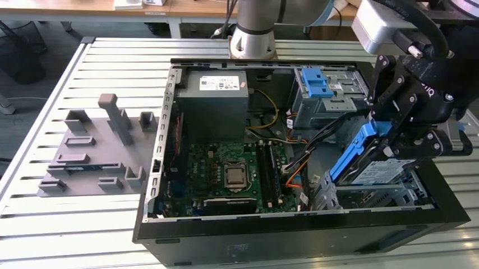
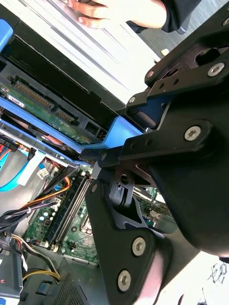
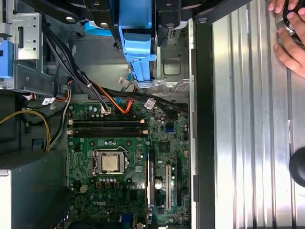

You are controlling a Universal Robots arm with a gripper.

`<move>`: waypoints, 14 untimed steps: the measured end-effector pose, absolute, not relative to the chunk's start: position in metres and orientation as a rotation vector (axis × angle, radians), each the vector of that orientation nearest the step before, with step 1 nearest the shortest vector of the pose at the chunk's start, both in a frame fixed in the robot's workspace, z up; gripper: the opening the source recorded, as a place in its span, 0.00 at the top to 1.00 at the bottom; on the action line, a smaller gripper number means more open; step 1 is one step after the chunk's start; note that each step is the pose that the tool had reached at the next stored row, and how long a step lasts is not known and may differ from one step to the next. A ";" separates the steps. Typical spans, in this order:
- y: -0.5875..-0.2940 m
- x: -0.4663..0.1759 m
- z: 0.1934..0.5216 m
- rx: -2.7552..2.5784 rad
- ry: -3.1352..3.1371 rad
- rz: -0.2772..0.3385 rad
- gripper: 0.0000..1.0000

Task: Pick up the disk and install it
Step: 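Insert the disk into the insertion slot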

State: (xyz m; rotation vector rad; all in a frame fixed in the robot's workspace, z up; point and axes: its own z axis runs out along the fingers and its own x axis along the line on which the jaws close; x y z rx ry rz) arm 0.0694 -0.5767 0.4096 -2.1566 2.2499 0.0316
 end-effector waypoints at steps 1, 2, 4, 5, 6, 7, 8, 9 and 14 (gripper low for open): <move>-0.577 0.069 0.409 -2.157 2.250 0.032 0.64; -0.577 0.069 0.409 -2.157 2.250 0.032 0.64; -0.577 0.069 0.408 -2.157 2.250 0.032 0.64; -0.577 0.069 0.407 -2.156 2.250 0.032 0.64; -0.577 0.069 0.406 -2.156 2.250 0.032 0.64; -0.577 0.069 0.406 -2.156 2.250 0.032 0.64; -0.577 0.069 0.405 -2.157 2.250 0.032 0.64; -0.577 0.069 0.405 -2.156 2.250 0.032 0.64; -0.577 0.069 0.402 -2.156 2.250 0.032 0.64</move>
